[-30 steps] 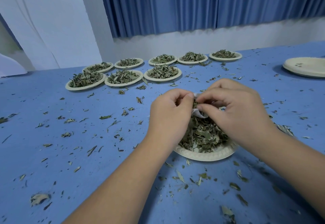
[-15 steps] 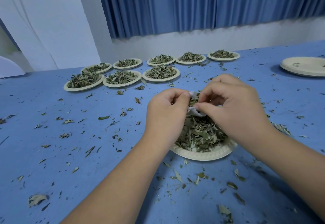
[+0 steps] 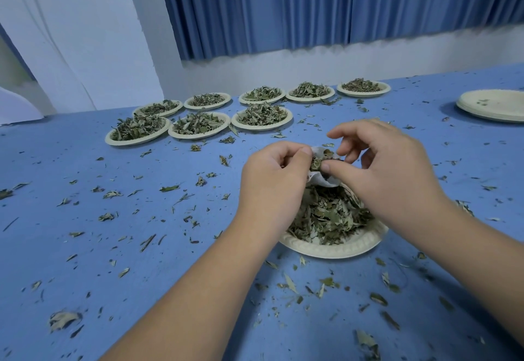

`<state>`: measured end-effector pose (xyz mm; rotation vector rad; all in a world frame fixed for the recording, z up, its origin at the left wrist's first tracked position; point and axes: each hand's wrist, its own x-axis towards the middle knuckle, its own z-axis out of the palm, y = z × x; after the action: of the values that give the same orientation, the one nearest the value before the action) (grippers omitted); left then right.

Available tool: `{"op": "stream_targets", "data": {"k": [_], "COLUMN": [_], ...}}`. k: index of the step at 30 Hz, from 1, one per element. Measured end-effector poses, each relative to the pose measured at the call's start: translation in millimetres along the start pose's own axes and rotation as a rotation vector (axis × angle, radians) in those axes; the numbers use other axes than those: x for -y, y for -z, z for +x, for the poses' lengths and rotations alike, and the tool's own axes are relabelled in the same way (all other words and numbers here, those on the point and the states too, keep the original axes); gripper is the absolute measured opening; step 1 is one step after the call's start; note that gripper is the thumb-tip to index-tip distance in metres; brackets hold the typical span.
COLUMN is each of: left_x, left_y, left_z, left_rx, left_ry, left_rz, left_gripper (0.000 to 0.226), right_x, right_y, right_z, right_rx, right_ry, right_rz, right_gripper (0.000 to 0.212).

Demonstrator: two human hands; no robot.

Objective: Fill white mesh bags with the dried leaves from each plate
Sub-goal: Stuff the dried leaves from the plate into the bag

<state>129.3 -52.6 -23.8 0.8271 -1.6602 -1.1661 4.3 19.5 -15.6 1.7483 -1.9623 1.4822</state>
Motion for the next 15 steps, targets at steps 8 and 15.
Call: {"op": "stream_targets", "data": {"k": [8,15], "left_x": [-0.7,-2.0], "left_y": [0.4,0.2], "left_z": [-0.2,-1.8], "left_rx": [-0.003,-0.002], "left_ry": [0.014,0.007], "left_rz": [-0.022,-0.007], "left_gripper": [0.018,0.018], "right_x": [-2.0,-1.5], "right_y": [0.0,0.3], "right_z": [-3.2,-2.1], "right_rx": [0.003,0.047], "right_ry": [0.088,0.078], "right_rz": [-0.088,-0.014], "right_gripper": [0.010,0.015]}}
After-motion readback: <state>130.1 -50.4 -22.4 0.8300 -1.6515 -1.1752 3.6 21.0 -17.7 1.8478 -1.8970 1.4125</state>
